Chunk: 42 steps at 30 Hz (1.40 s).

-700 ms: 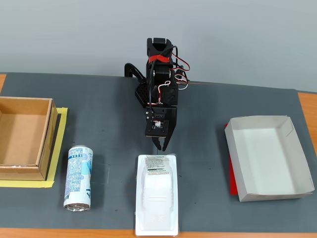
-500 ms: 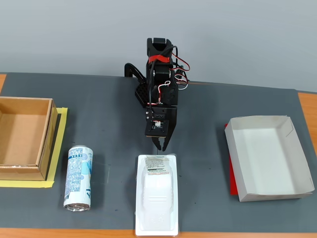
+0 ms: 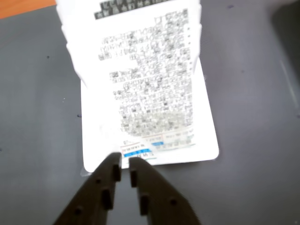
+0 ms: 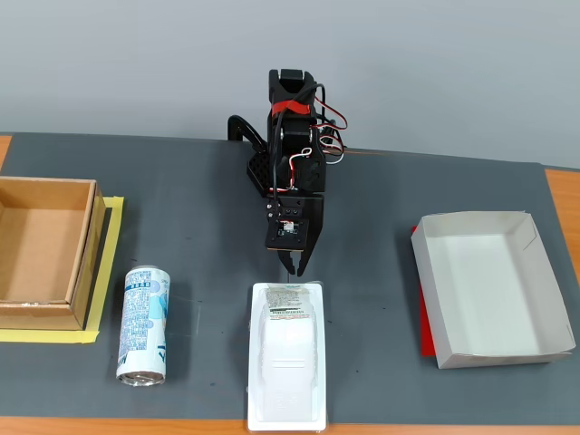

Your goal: Pick the sandwich and put it in the gray box

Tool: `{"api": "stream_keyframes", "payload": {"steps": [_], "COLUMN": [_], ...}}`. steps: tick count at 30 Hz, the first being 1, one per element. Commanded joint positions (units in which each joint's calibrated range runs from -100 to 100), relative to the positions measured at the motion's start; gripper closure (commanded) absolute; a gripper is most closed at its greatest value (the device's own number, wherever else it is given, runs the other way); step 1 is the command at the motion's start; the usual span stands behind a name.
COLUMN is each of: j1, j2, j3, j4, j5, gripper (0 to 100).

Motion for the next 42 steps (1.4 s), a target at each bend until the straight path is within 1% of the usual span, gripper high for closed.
{"api": "stream_keyframes", "payload": {"steps": [1, 42], "j1": [0.34, -1.52], "j2": [-0.77, -0.77], "j3": [0.27, 0.27], "j4": [0.22, 0.22], "j5": [-0.12, 0.14], "gripper": [98, 98]}}
